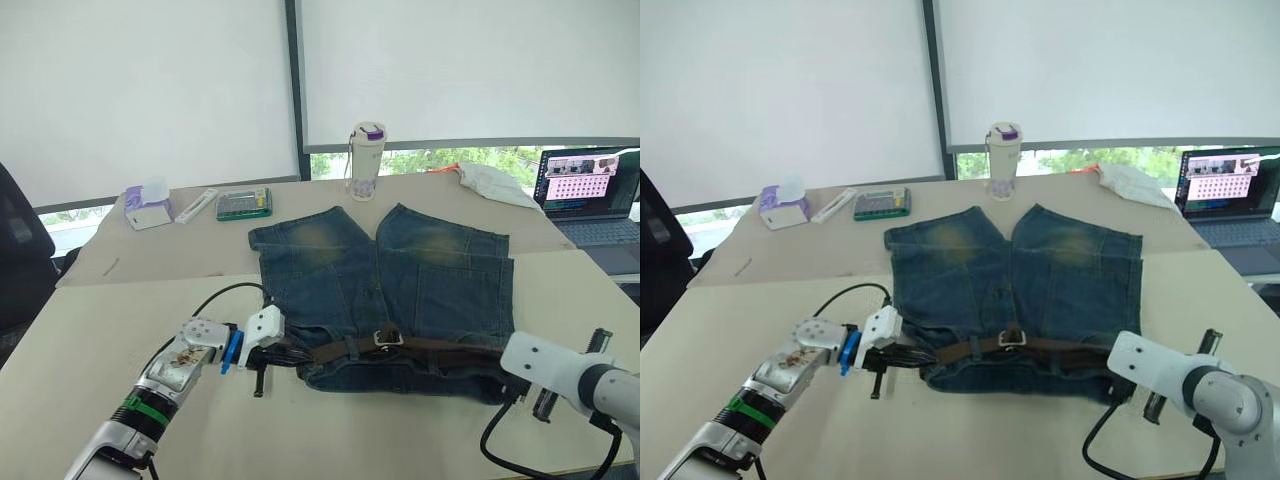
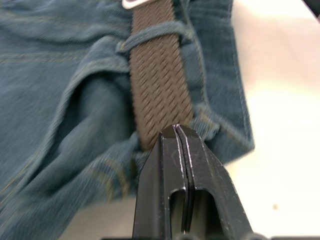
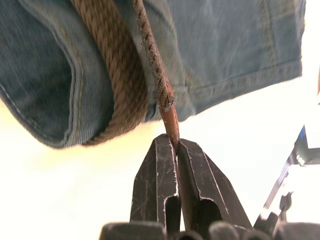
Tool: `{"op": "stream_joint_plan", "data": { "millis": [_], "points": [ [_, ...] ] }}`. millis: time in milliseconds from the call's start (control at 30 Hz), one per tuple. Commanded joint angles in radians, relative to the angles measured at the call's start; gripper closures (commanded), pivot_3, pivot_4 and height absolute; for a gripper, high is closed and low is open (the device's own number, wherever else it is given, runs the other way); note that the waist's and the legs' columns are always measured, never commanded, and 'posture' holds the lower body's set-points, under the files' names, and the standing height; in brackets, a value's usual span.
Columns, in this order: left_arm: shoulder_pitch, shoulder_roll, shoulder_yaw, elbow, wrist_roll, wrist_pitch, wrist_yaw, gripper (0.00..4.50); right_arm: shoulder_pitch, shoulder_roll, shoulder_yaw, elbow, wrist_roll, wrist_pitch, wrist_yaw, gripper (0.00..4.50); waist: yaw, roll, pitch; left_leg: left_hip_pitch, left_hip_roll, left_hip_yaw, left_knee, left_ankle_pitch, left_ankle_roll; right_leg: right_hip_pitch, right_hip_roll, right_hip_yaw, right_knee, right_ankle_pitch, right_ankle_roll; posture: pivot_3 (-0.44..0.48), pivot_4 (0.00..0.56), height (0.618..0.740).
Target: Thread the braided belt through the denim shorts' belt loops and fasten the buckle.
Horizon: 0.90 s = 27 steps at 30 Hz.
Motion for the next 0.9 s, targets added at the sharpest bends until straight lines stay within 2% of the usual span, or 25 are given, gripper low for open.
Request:
{"op": "stream_joint_plan", "data": {
  "millis": [33, 233, 467, 600, 733, 800, 867, 900],
  "points": [
    [0.067, 0.054, -0.015, 0.028, 0.094, 0.042, 0.034, 4.46, 0.041, 0.011, -0.063, 0.015, -0.066, -0.009, -0.016, 4.50, 0.000, 0.000, 0.000, 0.000, 0.000, 0.000, 0.000, 0.000, 0.000, 0.000, 0.000, 0.000, 0.000, 0.000, 0.000, 0.000, 0.150, 0.740],
    [0.095, 0.063, 0.003, -0.015, 0.103, 0.051, 0.053, 4.46, 0.090, 0.041, -0.163, 0.046, -0.128, 0.009, -0.007, 4.50, 0.001, 0.000, 0.001, 0.000, -0.001, 0.000, 0.000, -0.001, 0.001, 0.000, -0.001, 0.001, -0.001, -0.001, 0.001, 0.000, 0.150, 0.740],
    [0.102, 0.036, 0.076, -0.076, 0.039, 0.087, 0.072, 4.46, 0.001, 0.096, -0.105, -0.002, -0.081, -0.009, 0.031, 4.50, -0.002, 0.000, 0.002, -0.001, 0.000, 0.001, 0.000, -0.003, 0.002, 0.000, 0.000, 0.001, -0.001, -0.001, 0.002, 0.000, 0.150, 0.740],
    [0.100, -0.008, 0.230, -0.330, -0.338, 0.439, 0.069, 4.46, -0.023, 0.112, -0.100, -0.009, -0.066, -0.007, 0.055, 4.50, -0.003, -0.004, 0.006, -0.006, 0.000, 0.001, 0.001, -0.003, 0.002, -0.006, -0.001, 0.001, 0.000, -0.001, 0.002, 0.000, 0.150, 0.740],
    [0.055, 0.015, 0.231, -0.491, -0.489, 0.664, 0.087, 4.46, -0.052, 0.120, -0.079, -0.008, -0.055, -0.012, 0.065, 4.50, -0.005, -0.009, 0.010, -0.010, 0.000, -0.001, 0.001, -0.001, -0.001, -0.010, 0.000, 0.000, 0.002, 0.000, 0.000, 0.000, 0.150, 0.740],
    [0.029, 0.019, 0.201, -0.503, -0.464, 0.672, 0.094, 4.46, -0.065, 0.124, -0.071, -0.005, -0.052, -0.011, 0.065, 4.50, -0.006, -0.007, 0.010, -0.009, 0.000, -0.001, 0.001, -0.001, -0.001, -0.009, 0.000, 0.000, 0.001, 0.000, 0.000, 0.000, 0.150, 0.740],
    [0.024, 0.046, 0.150, -0.520, -0.405, 0.624, 0.050, 3.95, -0.073, 0.126, -0.065, -0.004, -0.050, -0.010, 0.066, 4.50, -0.010, -0.006, 0.010, -0.008, 0.000, -0.001, 0.001, -0.001, -0.001, -0.008, 0.000, 0.000, 0.001, 0.000, 0.000, 0.000, 0.150, 0.740],
    [0.027, 0.067, 0.115, -0.518, -0.332, 0.526, 0.016, 3.66, -0.076, 0.128, -0.063, -0.005, -0.048, -0.009, 0.068, 4.50, -0.013, -0.005, 0.011, -0.008, 0.000, -0.001, 0.000, -0.001, -0.002, -0.008, 0.000, 0.000, 0.001, 0.000, 0.000, 0.000, 0.150, 0.740]
  ]
}}
